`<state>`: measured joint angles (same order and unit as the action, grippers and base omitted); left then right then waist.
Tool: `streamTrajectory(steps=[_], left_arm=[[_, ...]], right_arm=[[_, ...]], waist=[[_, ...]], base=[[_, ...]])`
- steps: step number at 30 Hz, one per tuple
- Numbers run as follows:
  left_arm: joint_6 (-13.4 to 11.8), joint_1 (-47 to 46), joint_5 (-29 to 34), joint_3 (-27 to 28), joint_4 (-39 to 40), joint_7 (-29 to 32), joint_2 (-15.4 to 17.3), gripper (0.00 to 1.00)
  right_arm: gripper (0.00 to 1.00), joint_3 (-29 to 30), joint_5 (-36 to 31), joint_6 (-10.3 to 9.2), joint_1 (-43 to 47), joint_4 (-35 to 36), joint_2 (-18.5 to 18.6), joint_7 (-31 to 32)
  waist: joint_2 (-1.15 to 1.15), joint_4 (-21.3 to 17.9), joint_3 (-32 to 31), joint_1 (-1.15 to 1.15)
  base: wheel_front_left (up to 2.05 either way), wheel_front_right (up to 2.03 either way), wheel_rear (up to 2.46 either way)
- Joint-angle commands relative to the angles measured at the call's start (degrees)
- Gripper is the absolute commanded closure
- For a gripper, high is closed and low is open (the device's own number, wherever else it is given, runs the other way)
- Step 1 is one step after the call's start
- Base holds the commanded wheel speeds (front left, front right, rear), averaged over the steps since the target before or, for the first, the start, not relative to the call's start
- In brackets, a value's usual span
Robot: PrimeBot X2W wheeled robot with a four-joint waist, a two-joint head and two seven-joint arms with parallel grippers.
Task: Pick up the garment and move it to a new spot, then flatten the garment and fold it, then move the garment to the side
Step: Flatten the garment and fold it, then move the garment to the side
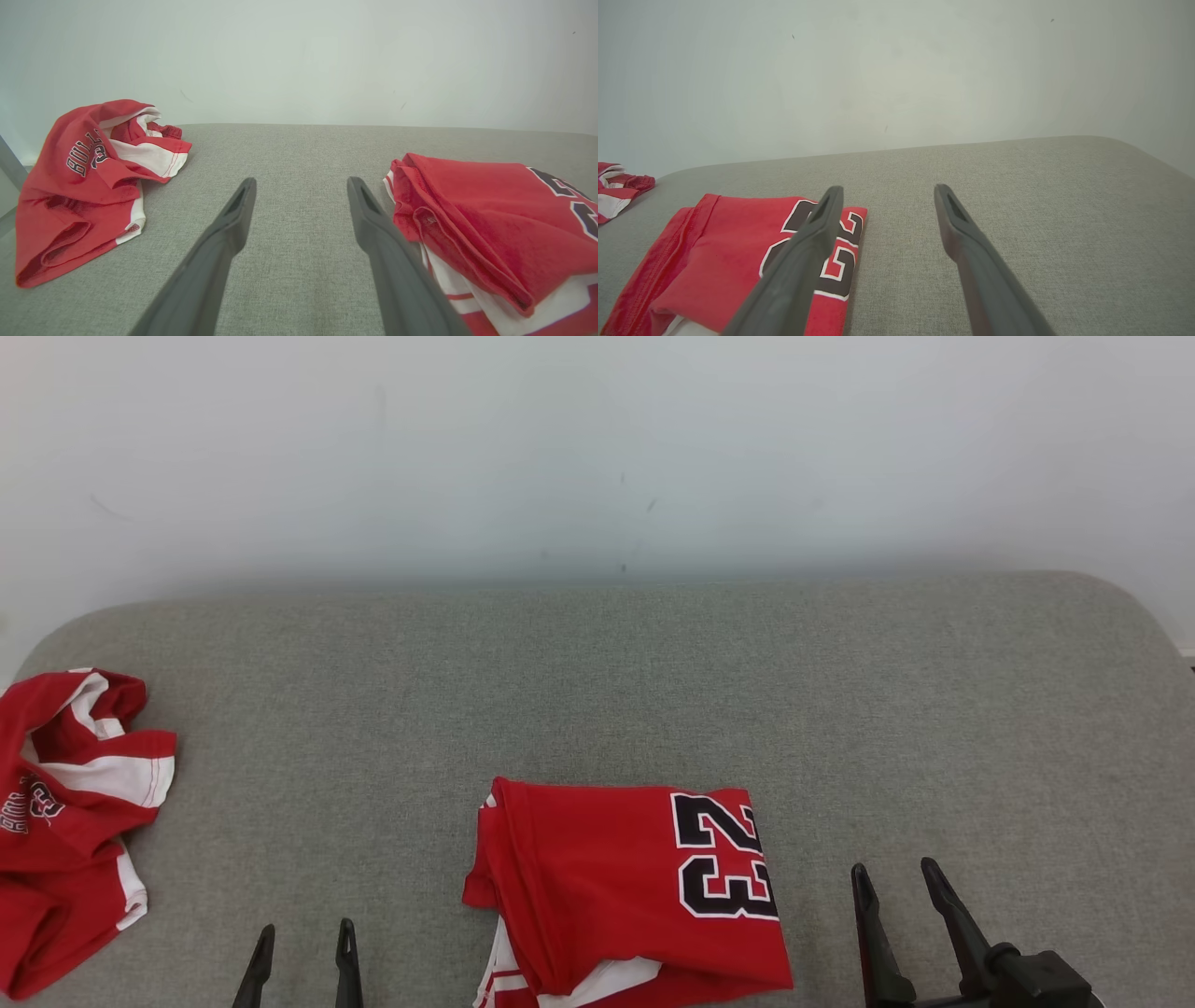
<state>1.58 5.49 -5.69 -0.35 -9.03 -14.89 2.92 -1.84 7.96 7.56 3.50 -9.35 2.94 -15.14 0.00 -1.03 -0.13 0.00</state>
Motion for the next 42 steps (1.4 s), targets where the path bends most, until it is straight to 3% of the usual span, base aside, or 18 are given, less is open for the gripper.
streamTrajectory(steps=[1,25,30,42], left_arm=[[0.22,0.02,0.47,0.07,-0.11,-0.33,-0.06,0.00],[0.41,-0.28,0.65,0.26,-0.35,-0.33,-0.06,0.00],[0.64,-1.09,0.52,-0.34,-0.61,-0.33,-0.06,0.00],[0.81,-2.48,-0.33,-1.34,-1.24,-0.33,-0.06,0.00]], right_arm=[[0.00,0.03,0.13,-0.10,-0.22,-0.15,-0.09,-0.12],[0.00,-2.09,0.75,-0.10,-4.05,-2.50,-0.10,-0.11],[0.00,-4.19,-0.32,-0.10,-8.79,-9.80,-0.09,-0.11],[0.00,-6.58,0.40,-0.11,-21.61,-35.15,-0.10,0.07]], waist=[[0.00,0.05,-0.02,0.00],[0.00,0.50,0.58,0.00],[0.00,1.27,1.25,0.00],[0.00,3.86,3.42,0.00]], base=[[0.00,0.00,0.00],[0.00,0.00,0.00],[0.00,0.00,0.00],[0.00,0.00,0.00]])
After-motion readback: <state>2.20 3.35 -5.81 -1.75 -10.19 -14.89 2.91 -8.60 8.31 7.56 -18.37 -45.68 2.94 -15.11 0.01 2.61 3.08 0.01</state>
